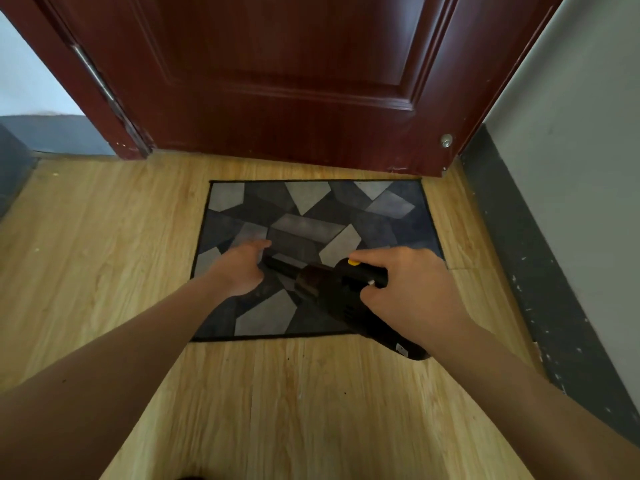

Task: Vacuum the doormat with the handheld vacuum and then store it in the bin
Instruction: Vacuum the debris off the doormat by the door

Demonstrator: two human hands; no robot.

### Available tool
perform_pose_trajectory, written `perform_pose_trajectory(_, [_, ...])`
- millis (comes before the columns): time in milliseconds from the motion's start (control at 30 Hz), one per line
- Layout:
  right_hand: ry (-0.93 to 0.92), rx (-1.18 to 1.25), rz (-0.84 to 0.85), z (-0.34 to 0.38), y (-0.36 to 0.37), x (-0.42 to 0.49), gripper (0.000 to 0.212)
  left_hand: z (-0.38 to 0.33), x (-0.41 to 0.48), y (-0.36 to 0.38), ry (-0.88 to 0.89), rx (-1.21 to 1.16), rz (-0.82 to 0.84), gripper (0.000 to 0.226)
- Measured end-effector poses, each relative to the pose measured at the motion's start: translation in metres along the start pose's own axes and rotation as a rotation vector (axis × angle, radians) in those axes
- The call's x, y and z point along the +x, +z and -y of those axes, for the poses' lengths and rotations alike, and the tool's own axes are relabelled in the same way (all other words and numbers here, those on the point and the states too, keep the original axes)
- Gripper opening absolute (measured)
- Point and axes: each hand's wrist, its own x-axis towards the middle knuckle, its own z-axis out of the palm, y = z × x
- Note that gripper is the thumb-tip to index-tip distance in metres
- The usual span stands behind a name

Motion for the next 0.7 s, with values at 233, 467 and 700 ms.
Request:
perform_pose_trajectory(233, [0.047,-0.09,-0.061,-0.02,-0.022,-0.014,0.04,-0.022,0.005,0.009,0.091,0.006,0.06,0.058])
perform_pose_trajectory(467, [0.079,-0.103,-0.049,-0.04,-0.032,-0.033,0.036,-0.054,0.002,0.024,0.197,0.029,0.094,0.062])
perform_pose_trajectory(700, [0.103,-0.131,-0.004,-0.055,-0.049,-0.047,0.037,-0.07,-0.003,0.03,0.246,0.074,0.126,0.059])
